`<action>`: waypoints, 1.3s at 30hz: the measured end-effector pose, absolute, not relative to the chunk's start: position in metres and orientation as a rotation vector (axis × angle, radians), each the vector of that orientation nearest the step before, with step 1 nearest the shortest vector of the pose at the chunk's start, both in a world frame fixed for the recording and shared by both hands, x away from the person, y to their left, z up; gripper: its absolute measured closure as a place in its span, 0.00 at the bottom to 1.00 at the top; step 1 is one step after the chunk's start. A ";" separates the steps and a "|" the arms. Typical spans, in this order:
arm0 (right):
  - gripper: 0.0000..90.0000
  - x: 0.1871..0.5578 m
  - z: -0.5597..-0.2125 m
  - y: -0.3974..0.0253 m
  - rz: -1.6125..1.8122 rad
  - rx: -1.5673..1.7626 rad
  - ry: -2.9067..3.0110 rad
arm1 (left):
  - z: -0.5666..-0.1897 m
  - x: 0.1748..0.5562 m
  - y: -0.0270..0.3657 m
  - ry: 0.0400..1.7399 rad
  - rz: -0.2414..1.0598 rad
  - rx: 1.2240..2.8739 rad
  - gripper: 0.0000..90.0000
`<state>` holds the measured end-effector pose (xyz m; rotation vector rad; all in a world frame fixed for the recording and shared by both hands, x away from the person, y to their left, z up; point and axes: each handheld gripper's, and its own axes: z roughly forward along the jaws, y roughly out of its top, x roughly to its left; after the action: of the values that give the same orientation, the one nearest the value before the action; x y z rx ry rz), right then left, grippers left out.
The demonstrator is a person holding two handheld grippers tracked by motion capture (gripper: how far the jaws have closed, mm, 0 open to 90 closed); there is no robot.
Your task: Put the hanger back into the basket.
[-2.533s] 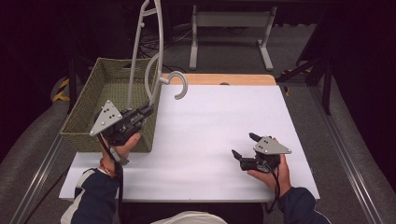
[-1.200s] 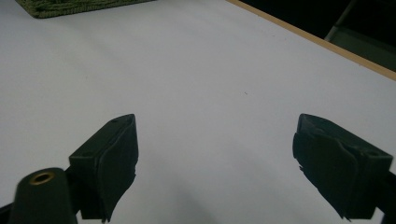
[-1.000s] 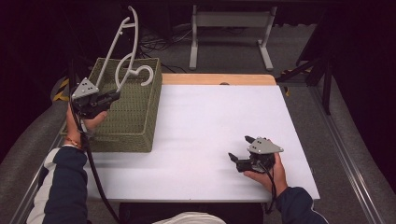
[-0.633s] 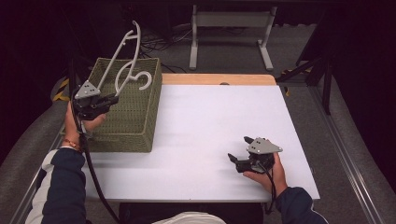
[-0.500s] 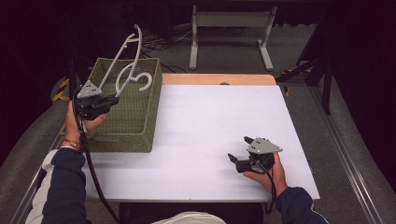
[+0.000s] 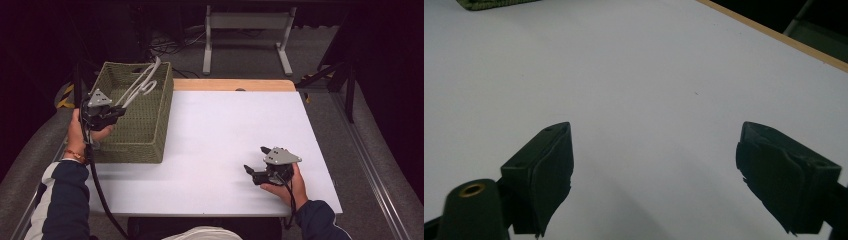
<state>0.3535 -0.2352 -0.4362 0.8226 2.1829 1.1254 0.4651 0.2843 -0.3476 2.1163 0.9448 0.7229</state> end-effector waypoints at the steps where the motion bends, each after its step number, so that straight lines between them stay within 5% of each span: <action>1: 0.18 0.353 -0.436 -0.235 1.125 0.821 2.186 | -0.348 0.466 0.284 0.952 0.719 2.122 0.90; 12: 0.18 0.354 -0.437 -0.234 1.110 0.811 2.210 | -0.353 0.468 0.285 1.021 0.679 2.197 0.90; 23: 0.18 0.354 -0.436 -0.234 1.111 0.815 2.208 | -0.345 0.455 0.292 0.963 0.726 2.063 0.75; 39: 0.18 0.352 -0.432 -0.237 1.138 0.815 2.166 | -0.333 0.425 0.262 0.794 0.859 1.838 0.35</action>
<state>0.3524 -0.2371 -0.4315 0.8155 2.1663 1.1378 0.4250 0.2622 -0.3331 1.8385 0.7944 0.8592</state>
